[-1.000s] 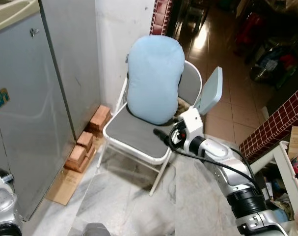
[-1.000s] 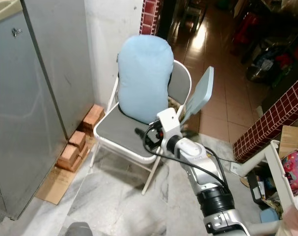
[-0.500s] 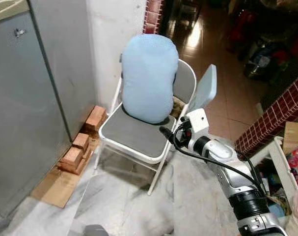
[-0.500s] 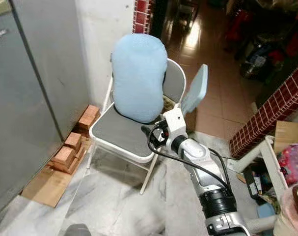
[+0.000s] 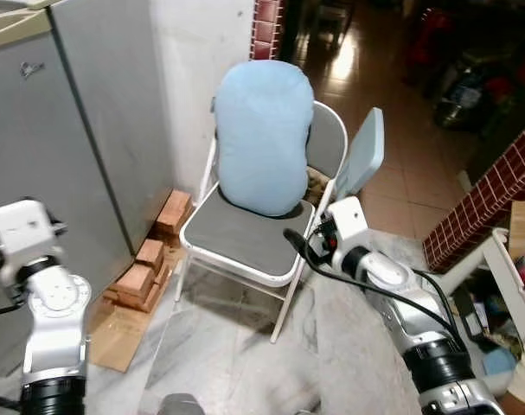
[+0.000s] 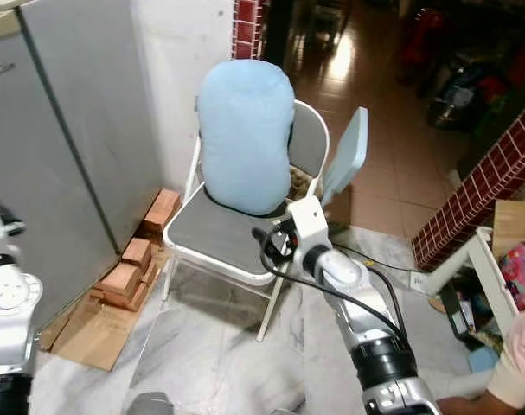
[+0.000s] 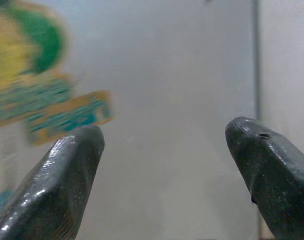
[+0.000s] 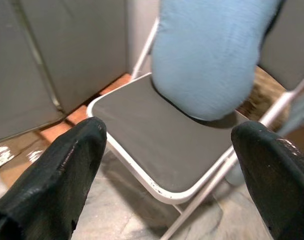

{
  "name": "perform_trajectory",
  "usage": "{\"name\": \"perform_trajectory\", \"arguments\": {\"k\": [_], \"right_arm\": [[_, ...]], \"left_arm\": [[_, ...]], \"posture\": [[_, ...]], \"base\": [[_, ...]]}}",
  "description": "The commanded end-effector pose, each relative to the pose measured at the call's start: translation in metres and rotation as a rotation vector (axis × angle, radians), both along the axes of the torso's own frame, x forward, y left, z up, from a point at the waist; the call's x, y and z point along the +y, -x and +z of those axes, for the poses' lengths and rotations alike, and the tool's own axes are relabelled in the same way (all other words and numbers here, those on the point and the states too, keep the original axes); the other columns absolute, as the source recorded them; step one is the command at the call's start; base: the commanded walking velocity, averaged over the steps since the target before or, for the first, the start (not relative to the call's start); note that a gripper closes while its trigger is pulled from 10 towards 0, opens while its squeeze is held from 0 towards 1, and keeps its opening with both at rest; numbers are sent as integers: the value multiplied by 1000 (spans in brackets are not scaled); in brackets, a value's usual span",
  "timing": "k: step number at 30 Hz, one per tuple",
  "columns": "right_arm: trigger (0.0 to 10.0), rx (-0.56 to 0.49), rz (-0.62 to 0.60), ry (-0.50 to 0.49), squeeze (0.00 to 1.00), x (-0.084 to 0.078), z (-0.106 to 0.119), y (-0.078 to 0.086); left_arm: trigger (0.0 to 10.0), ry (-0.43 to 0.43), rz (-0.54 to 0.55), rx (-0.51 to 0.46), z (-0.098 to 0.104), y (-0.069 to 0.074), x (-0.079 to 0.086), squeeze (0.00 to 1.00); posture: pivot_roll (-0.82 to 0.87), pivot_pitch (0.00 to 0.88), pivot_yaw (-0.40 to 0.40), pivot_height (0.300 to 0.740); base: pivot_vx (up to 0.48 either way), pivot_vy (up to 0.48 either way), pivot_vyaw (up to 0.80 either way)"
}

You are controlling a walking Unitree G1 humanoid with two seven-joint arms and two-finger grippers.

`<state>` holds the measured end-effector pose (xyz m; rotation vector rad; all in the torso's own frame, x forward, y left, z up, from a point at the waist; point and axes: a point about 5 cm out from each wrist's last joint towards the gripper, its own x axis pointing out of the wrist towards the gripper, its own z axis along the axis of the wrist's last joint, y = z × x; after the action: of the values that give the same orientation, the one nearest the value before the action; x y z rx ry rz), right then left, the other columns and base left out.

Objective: Restocking fridge

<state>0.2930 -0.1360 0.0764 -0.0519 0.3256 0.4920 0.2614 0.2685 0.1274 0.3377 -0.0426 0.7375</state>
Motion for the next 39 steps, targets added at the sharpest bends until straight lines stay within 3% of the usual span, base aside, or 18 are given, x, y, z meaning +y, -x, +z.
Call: {"name": "perform_trajectory", "arguments": {"k": [1, 9, 13, 18, 21, 22, 23, 25, 29, 34, 39], "right_arm": [[10000, -24, 0, -3, 0, 2, 6, 0], [10000, 1, -1, 9, 0, -1, -2, 9], [10000, 10, -6, 11, 0, -1, -4, 8], [10000, 16, -16, -5, 0, 0, -3, 8], [10000, -7, -26, -12, 0, -1, 0, 6], [10000, -18, -40, -14, 0, -3, 2, 6], [10000, -59, -82, -25, 0, -7, 7, 4], [10000, -84, -117, -35, 0, -10, 11, 3], [10000, -126, -176, -47, 0, -18, 16, 7], [10000, -129, -199, -39, 0, -22, 14, 9], [10000, -143, -232, -34, 0, -27, 16, 8]], "left_arm": [[10000, 3, -14, 9, 1, 2, -1, 0], [10000, 41, -117, 81, -19, 14, -24, 0], [10000, 50, -135, 80, -17, 13, -28, 0], [10000, 105, -245, 85, -17, 10, -35, 0], [10000, 174, -374, 76, -16, 5, -47, 0], [10000, 205, -439, 75, -16, 4, -55, 0], [10000, 241, -573, 80, -15, 4, -73, 0], [10000, 267, -677, 98, -16, 6, -87, 0], [10000, 274, -837, 141, -20, 22, -109, 0], [10000, 263, -874, 166, -23, 30, -112, 0], [10000, 238, -774, 148, -22, 31, -98, 0]], "posture": [[85, 0, -69, 740], [87, 0, -77, 740], [91, 0, -76, 740], [90, 0, -71, 740], [90, 0, -67, 740], [90, 0, -67, 740], [92, 0, -67, 740], [92, 0, -66, 740], [85, 0, -60, 740], [84, 0, -58, 740], [86, 0, -63, 740]], "base": [[0, 480, 0], [0, 480, 0], [0, 480, 0], [0, 480, 0], [0, 276, 0], [0, 274, 0], [0, 311, 0], [0, 311, 0], [0, 480, 0], [0, 480, 0], [0, 480, 0]]}}
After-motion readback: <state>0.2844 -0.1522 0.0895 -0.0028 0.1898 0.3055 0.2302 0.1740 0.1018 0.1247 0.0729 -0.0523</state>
